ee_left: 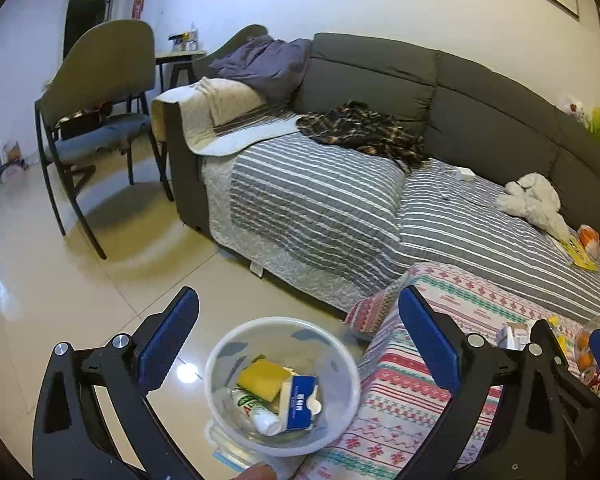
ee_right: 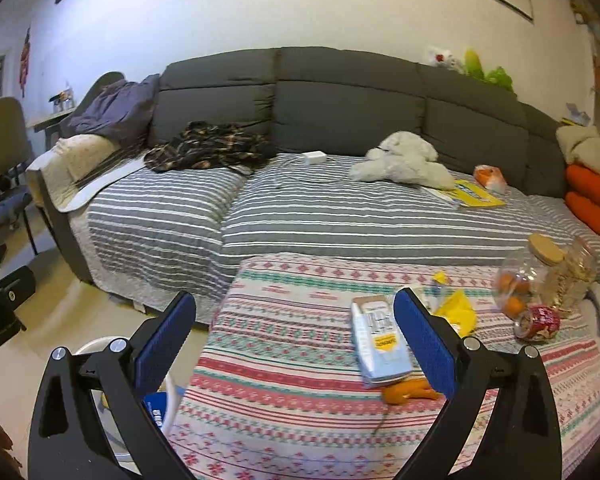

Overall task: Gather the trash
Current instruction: 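Move both open tools back over the table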

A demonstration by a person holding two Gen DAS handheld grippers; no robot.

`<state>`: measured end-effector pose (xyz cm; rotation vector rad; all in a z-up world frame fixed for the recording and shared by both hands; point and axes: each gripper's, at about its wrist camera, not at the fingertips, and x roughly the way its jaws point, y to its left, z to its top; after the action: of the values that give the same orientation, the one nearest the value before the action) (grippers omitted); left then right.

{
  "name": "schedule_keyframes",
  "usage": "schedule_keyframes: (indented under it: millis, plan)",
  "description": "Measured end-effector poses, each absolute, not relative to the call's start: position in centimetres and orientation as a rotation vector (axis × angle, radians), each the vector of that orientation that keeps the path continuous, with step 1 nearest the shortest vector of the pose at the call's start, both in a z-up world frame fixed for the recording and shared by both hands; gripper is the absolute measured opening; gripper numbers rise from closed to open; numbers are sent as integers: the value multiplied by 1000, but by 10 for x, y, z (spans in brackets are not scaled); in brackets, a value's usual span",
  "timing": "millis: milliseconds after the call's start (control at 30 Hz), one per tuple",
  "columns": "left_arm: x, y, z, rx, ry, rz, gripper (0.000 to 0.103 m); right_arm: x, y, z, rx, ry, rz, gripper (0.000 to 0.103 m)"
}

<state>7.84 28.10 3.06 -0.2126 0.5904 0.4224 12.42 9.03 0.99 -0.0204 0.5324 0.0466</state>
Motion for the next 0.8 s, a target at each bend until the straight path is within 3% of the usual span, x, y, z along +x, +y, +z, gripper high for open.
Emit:
schedule_keyframes:
  millis: [800]
  plan:
    - [120, 124, 0, -28, 671, 212, 96, 126, -61, -11, 49, 586, -165, 96]
